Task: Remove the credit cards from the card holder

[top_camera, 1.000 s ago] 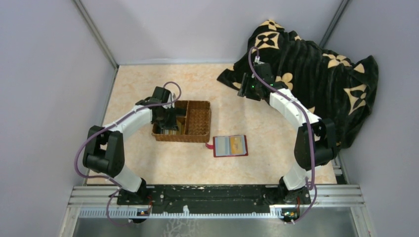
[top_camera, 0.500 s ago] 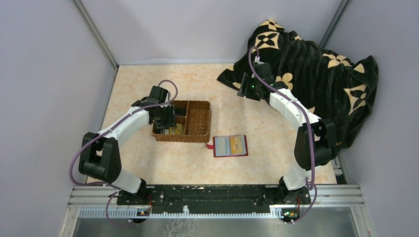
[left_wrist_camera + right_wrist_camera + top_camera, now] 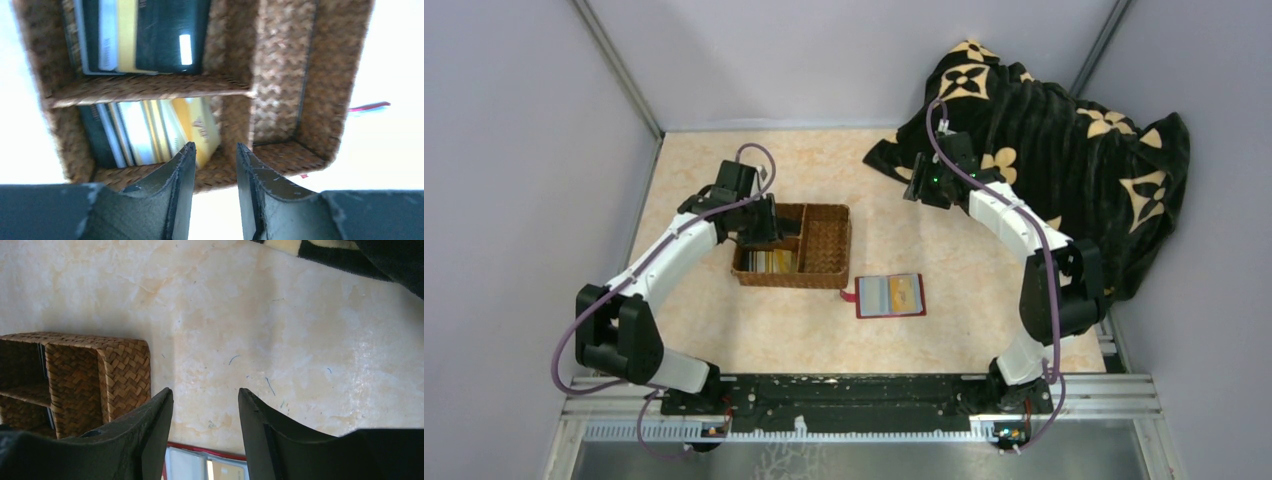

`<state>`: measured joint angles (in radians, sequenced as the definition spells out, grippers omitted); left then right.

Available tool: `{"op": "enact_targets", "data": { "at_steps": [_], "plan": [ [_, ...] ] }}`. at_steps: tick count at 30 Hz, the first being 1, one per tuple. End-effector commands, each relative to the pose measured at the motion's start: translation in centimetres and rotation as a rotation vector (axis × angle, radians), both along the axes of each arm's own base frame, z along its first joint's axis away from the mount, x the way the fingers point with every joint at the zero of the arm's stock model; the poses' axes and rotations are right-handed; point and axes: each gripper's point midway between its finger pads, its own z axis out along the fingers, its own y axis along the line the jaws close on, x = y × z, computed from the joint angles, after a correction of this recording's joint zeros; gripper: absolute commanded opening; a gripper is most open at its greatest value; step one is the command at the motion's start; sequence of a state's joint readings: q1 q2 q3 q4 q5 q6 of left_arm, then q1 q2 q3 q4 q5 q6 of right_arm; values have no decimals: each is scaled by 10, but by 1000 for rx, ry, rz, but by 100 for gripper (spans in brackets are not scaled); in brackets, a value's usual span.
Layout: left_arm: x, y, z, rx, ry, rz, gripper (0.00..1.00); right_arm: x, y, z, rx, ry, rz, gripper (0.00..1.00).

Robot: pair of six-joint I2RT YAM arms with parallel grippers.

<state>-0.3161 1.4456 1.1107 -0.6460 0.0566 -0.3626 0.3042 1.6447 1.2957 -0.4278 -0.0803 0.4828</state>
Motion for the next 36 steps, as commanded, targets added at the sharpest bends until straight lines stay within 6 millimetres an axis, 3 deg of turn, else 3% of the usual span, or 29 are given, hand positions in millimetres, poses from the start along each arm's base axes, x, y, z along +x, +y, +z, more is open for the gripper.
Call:
{"op": "enact_targets", "data": {
  "at_steps": [1, 5, 8, 20, 24, 28, 33, 36],
  "plan": [
    [8, -35, 23, -166, -34, -105, 39, 6, -1, 26, 31, -78, -11, 51],
    [4, -52, 17, -211, -8, -169, 34, 5, -3, 26, 23, -79, -19, 51],
    [-4, -58, 0, -227, 61, -192, 33, 3, -5, 25, 17, -77, -25, 51],
    [-32, -46, -67, -173, 237, -141, 31, -3, -15, 23, -8, -73, -48, 51],
    [-35, -40, -78, -140, 259, -125, 31, -5, -17, 21, -13, -68, -50, 51],
    [-33, -35, -77, -119, 249, -112, 29, -6, -17, 18, -12, -62, -49, 50],
    [-15, -58, -32, -246, 88, -188, 28, -5, -16, 18, -7, -63, -48, 50],
    [-11, -67, -21, -292, 82, -208, 29, -4, -14, 16, 0, -58, -46, 50]
  ]
}}
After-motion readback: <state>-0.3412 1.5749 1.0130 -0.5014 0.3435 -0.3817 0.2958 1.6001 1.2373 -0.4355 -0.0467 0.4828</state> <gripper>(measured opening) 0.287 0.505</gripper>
